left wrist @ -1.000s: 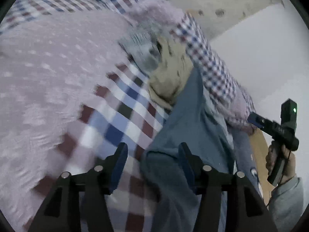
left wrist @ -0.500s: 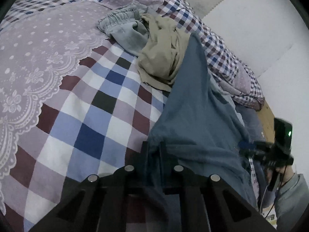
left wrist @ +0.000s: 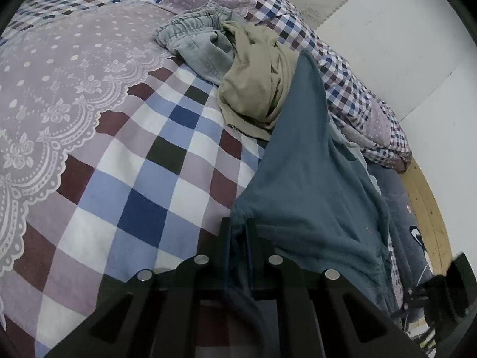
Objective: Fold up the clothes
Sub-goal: 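Lay the teal shirt fold down with the right tool beside the left tool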
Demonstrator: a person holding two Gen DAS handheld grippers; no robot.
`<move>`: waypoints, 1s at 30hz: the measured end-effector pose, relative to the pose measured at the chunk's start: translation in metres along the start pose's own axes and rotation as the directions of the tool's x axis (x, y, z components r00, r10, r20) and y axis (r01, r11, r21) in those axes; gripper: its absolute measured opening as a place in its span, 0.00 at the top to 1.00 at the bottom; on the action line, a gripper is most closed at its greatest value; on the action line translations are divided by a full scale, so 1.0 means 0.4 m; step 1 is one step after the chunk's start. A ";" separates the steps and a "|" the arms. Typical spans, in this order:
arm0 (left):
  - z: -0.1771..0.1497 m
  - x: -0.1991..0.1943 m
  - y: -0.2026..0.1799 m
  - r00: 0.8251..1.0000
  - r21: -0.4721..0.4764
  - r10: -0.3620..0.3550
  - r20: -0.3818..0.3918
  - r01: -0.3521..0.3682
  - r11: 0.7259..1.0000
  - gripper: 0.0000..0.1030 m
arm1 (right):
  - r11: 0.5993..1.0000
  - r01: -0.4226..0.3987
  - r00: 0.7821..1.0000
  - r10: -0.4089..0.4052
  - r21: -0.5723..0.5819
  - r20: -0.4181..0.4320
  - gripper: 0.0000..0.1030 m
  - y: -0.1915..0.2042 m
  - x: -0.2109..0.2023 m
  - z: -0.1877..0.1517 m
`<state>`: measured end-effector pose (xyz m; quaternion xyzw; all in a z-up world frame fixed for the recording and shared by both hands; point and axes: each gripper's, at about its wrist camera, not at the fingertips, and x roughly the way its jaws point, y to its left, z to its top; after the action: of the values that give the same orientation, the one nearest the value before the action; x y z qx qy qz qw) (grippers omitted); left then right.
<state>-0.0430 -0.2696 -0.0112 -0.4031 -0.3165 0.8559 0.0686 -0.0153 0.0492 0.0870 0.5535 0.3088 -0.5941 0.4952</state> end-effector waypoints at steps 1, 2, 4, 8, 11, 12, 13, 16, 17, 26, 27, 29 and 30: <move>0.000 0.000 0.000 1.000 -0.001 0.000 0.001 0.000 1.000 0.91 | 1.000 -0.002 1.000 0.002 -0.018 -0.005 0.52 0.012 -0.007 0.001; 0.000 0.000 0.000 1.000 -0.002 -0.001 0.002 0.001 1.000 0.91 | 1.000 0.008 0.999 -0.009 0.016 0.041 0.51 -0.015 -0.027 0.012; 0.000 0.001 -0.001 1.000 -0.003 0.000 0.004 0.000 1.000 0.91 | 0.994 0.018 0.990 -0.032 0.105 0.134 0.50 -0.082 -0.067 0.033; -0.001 0.000 0.001 1.000 -0.003 0.002 0.007 -0.002 1.000 0.91 | 0.955 0.099 0.958 -0.168 0.280 0.233 0.50 -0.249 -0.092 0.094; -0.001 0.002 0.003 1.000 -0.006 -0.002 0.009 0.002 1.000 0.91 | 0.926 0.146 0.963 -0.214 0.349 0.163 0.52 -0.358 -0.032 0.143; -0.001 0.003 0.005 1.000 -0.007 -0.003 0.009 0.004 1.000 0.91 | 0.922 0.157 0.966 -0.218 0.353 0.139 0.53 -0.376 -0.012 0.153; -0.001 0.004 0.006 1.000 -0.009 -0.005 0.009 0.005 1.000 0.91 | 0.923 0.158 0.969 -0.213 0.352 0.123 0.54 -0.390 0.004 0.162; -0.001 0.006 0.008 1.000 -0.011 -0.008 0.009 0.008 1.000 0.91 | 0.933 0.162 0.971 -0.209 0.321 0.115 0.74 -0.402 0.023 0.190; -0.001 0.007 0.009 1.000 -0.012 -0.009 0.009 0.009 1.000 0.91 | 0.937 0.177 0.968 -0.221 0.302 0.120 0.86 -0.398 0.018 0.200; -0.002 0.003 0.006 1.000 -0.001 0.004 0.015 -0.004 1.000 0.91 | 0.822 0.540 0.828 -0.558 0.182 0.061 0.99 -0.348 -0.080 0.289; -0.002 0.003 0.007 1.000 -0.002 0.004 0.015 -0.004 1.000 0.91 | 0.811 0.555 0.818 -0.573 0.185 0.058 0.99 -0.348 -0.088 0.304; -0.002 0.004 0.006 1.000 -0.004 0.004 0.015 -0.004 1.000 0.91 | 0.763 0.626 0.771 -0.637 0.158 0.021 0.82 -0.352 -0.076 0.324; -0.002 0.005 0.005 1.000 -0.005 0.004 0.015 -0.004 1.000 0.91 | 0.737 0.661 0.744 -0.668 0.142 0.002 0.65 -0.353 -0.069 0.334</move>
<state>-0.0434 -0.2701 -0.0142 -0.3974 -0.3183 0.8583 0.0634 -0.1967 -0.0213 0.1143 0.4228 0.4326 -0.7651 0.2210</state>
